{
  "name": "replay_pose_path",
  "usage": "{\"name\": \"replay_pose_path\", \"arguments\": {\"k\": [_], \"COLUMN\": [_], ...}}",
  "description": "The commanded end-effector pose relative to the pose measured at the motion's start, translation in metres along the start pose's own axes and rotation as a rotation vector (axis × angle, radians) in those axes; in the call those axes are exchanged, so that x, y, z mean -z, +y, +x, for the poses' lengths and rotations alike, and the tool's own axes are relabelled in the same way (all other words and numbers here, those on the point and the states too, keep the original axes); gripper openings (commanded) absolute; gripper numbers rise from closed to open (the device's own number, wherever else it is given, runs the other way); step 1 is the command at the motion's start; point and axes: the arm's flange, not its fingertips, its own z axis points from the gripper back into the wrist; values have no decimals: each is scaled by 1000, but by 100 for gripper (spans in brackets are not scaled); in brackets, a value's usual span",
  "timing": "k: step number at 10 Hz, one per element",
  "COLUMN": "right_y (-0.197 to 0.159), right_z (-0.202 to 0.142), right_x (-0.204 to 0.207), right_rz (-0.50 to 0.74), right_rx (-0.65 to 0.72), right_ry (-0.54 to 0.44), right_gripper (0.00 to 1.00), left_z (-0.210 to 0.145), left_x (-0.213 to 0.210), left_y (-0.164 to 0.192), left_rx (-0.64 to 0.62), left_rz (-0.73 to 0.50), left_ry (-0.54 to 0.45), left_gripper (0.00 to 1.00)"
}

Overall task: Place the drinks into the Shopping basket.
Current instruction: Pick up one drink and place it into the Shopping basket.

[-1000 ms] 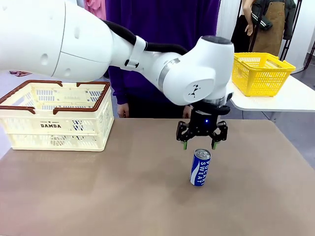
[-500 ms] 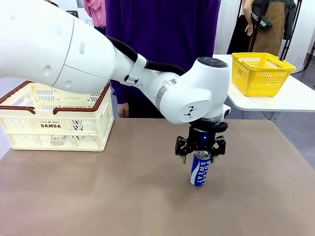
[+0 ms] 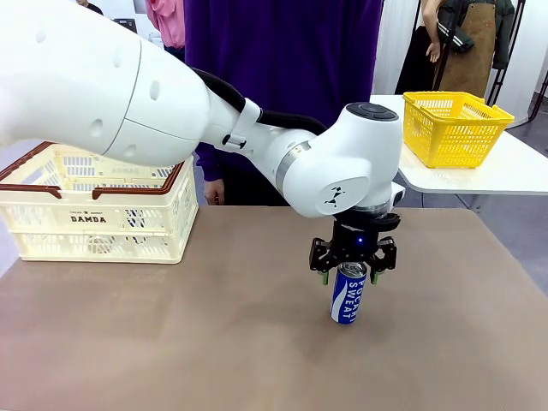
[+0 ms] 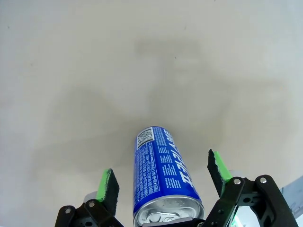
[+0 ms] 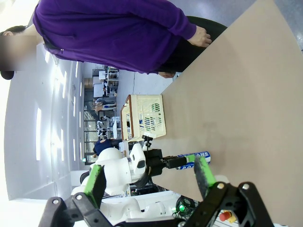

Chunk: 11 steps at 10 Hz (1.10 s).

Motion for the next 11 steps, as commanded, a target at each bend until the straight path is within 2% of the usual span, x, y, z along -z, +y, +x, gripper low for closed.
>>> {"name": "replay_pose_path", "arguments": {"k": [1, 3, 7, 11], "right_y": [1, 1, 1, 1], "right_z": [1, 1, 1, 1], "right_x": [0, 0, 0, 0], "right_rz": [20, 20, 20, 20], "right_rx": [-23, -23, -23, -23], "right_ry": [-3, -3, -3, -3], "right_gripper": [100, 100, 100, 100], "left_z": [0, 0, -3, 1], "left_x": [-1, 0, 0, -8], "left_y": [0, -2, -2, 6], "left_rx": [17, 28, 68, 47], "left_rz": [-2, 15, 33, 11], "left_ry": [-13, -17, 51, 52], "left_gripper": [100, 0, 0, 0]}}
